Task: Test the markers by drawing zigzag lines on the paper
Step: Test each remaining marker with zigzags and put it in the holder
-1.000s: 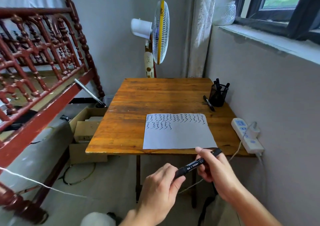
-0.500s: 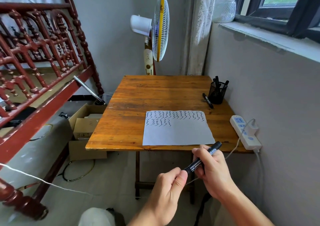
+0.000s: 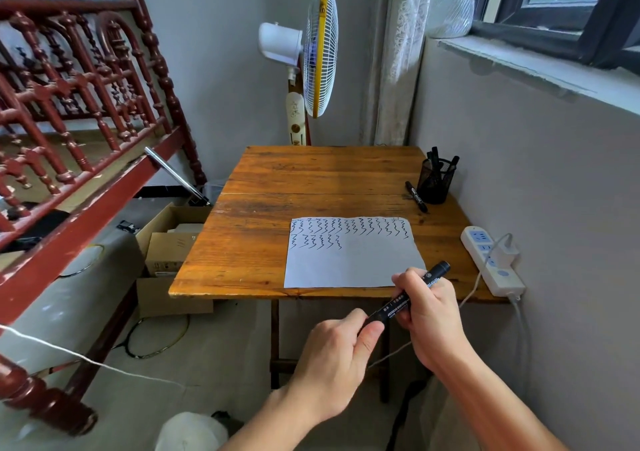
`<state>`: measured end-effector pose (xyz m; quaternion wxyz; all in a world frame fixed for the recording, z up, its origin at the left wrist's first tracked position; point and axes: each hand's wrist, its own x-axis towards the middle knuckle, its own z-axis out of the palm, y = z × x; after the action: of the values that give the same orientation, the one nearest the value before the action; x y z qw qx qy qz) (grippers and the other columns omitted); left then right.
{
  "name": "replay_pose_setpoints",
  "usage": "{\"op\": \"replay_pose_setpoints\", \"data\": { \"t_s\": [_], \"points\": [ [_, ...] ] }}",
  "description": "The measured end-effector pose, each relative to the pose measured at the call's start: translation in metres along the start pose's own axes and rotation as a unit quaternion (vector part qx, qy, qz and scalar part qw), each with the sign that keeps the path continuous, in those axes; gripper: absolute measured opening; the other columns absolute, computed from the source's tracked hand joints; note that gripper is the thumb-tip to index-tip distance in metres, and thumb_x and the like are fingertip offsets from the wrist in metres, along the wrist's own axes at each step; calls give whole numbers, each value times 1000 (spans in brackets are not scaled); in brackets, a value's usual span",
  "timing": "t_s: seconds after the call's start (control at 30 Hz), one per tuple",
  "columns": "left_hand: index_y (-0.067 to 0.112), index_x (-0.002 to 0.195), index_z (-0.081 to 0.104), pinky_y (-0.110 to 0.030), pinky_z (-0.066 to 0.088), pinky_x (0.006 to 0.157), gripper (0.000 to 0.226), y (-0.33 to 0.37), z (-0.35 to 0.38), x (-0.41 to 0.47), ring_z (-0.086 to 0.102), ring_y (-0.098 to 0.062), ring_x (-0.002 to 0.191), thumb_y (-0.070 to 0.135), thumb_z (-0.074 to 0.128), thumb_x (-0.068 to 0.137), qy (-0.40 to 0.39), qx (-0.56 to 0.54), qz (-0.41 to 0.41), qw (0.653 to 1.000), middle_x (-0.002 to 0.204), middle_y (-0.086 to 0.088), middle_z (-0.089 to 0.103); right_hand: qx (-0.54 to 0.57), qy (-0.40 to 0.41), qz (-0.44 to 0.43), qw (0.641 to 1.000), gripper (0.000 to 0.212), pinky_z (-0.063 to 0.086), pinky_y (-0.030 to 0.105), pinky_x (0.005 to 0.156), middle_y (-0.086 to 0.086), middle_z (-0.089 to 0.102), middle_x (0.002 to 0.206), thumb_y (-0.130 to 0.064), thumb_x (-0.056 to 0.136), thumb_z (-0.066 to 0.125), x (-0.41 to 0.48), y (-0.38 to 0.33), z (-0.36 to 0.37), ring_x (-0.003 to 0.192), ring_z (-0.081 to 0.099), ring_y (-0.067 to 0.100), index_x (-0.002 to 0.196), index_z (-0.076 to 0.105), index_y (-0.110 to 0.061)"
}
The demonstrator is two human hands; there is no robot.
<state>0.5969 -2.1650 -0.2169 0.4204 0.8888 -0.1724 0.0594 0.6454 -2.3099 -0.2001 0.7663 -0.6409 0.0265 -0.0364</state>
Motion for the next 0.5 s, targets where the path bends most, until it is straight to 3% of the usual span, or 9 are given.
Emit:
{"op": "replay_pose_setpoints", "data": {
  "t_s": [0.07, 0.13, 0.2, 0.3, 0.37, 0.5],
  "points": [
    [22, 80, 47, -18, 30, 39, 35, -8, 0, 3, 45, -9, 46, 49, 30, 97, 32, 169, 71, 983, 60, 11, 51, -21, 9, 1, 1000, 42, 29, 25, 44, 3, 36, 52, -5, 91, 55, 1, 1, 4, 46, 34, 13, 50, 43, -12],
    [18, 78, 47, -20, 30, 38, 33, -16, 3, 5, 44, -8, 47, 43, 36, 97, 48, 228, 101, 967, 61, 6, 51, -24, 22, 15, 999, 40, 29, 26, 47, 3, 35, 54, -6, 90, 55, 4, 1, 6, 48, 33, 14, 53, 42, -12],
    [18, 77, 47, -17, 28, 40, 34, -26, 5, 6, 42, -5, 49, 43, 36, 97, 64, 220, 88, 969, 61, 9, 49, 12, 62, 49, 997, 34, 25, 27, 47, 1, 36, 53, -6, 89, 55, 18, 1, -1, 46, 31, 12, 59, 42, -15],
    [25, 74, 45, -16, 26, 44, 42, -54, 3, 1, 42, -5, 46, 56, 25, 94, 87, 115, 12, 989, 54, 17, 40, 57, 146, 105, 982, 29, 24, 24, 43, -1, 37, 52, -13, 89, 56, 51, -3, -30, 35, 32, 6, 64, 43, -17],
    [26, 73, 45, -18, 30, 46, 44, -75, 0, 2, 46, -8, 50, 58, 23, 92, 89, 120, -20, 989, 55, 14, 43, 31, 142, 113, 983, 29, 25, 22, 41, 1, 39, 53, -20, 91, 58, 68, -1, -45, 33, 34, 5, 65, 46, -16],
    [20, 86, 56, -10, 31, 59, 36, -99, 1, 33, 51, -5, 70, 48, 35, 92, 91, 173, -45, 980, 78, 11, 53, -47, 93, 106, 989, 34, 36, 24, 48, 2, 56, 56, -42, 92, 59, 90, 15, -38, 46, 48, 10, 83, 67, -10]
  ]
}}
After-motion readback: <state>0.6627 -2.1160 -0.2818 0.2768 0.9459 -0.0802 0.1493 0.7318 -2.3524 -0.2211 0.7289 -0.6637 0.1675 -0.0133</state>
